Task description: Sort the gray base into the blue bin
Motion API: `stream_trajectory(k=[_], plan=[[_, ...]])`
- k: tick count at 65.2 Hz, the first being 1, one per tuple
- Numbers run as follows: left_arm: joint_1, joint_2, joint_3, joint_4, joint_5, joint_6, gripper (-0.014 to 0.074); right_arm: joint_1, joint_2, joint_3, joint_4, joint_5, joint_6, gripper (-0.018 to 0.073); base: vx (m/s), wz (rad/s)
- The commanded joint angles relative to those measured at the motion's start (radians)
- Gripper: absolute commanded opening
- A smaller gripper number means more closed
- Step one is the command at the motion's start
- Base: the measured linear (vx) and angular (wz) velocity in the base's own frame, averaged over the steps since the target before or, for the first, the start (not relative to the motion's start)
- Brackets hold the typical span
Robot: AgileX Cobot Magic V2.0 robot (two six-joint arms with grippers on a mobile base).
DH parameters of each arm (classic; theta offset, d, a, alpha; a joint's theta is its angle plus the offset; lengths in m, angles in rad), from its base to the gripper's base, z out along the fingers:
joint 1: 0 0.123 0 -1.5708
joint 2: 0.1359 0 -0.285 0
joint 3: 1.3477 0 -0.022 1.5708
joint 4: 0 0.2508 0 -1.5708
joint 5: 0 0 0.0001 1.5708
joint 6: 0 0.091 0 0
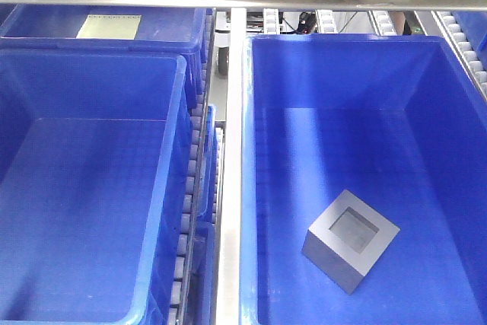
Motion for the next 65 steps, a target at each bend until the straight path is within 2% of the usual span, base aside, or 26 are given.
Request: stream_trajectory(k=[1, 65], plan=[[0.002, -0.012, -0.02, -0.003, -0.092, -0.002, -0.0006, 0.0, 0.001, 0.0, -0.008, -0.053, -0.009, -0.0005, 0.0, 0.0], [0.002, -0.011, -0.021, -0.002, -0.077, -0.002, -0.0006, 0.0, 0.001, 0.0, -0.008, -0.053, -0.009, -0.0005, 0.0, 0.0]])
